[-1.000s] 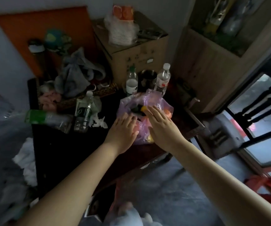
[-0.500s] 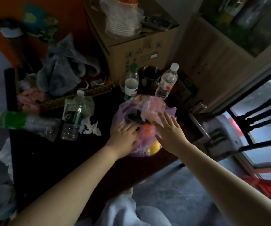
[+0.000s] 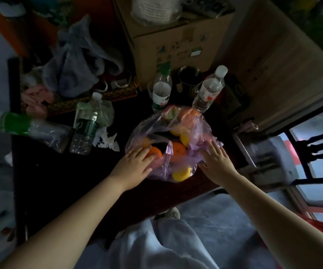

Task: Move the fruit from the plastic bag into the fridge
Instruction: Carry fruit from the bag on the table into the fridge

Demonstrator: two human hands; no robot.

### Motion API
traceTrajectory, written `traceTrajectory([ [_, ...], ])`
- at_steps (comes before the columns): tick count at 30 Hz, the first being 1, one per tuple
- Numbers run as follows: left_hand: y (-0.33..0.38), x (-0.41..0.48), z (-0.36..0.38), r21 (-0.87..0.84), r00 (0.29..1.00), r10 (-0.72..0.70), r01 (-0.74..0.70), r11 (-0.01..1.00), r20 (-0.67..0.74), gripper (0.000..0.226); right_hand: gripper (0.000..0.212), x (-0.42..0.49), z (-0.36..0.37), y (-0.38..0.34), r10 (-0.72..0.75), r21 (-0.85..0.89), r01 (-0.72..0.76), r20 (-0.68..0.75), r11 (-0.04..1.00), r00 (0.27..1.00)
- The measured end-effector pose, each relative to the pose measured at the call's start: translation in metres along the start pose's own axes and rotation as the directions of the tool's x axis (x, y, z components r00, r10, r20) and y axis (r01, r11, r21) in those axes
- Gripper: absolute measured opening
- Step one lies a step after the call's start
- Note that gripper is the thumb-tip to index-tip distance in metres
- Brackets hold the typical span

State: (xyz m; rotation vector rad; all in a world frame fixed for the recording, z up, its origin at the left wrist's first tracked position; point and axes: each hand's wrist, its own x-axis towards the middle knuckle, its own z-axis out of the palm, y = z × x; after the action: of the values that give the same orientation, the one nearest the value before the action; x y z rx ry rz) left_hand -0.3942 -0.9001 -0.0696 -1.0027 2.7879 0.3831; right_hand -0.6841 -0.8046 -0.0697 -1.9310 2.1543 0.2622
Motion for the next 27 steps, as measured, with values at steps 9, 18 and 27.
traceTrajectory([
  [9,0.038,0.046,-0.026,0.004,0.998,0.068,-0.068,0.998,-0.008,0.068,0.028,-0.014,-0.032,-0.022,-0.164,0.206,0.301,-0.502,0.931,0.849],
  [18,0.026,0.048,-0.023,0.086,0.973,0.228,-0.23,0.969,0.032,0.044,0.07,0.003,0.003,-0.013,-0.328,-0.071,0.321,-0.155,0.944,0.932],
  [27,0.004,0.001,-0.001,0.065,0.963,0.258,-0.254,0.965,-0.077,0.038,0.063,-0.018,0.017,-0.002,-0.324,-0.087,0.312,-0.249,0.946,0.913],
])
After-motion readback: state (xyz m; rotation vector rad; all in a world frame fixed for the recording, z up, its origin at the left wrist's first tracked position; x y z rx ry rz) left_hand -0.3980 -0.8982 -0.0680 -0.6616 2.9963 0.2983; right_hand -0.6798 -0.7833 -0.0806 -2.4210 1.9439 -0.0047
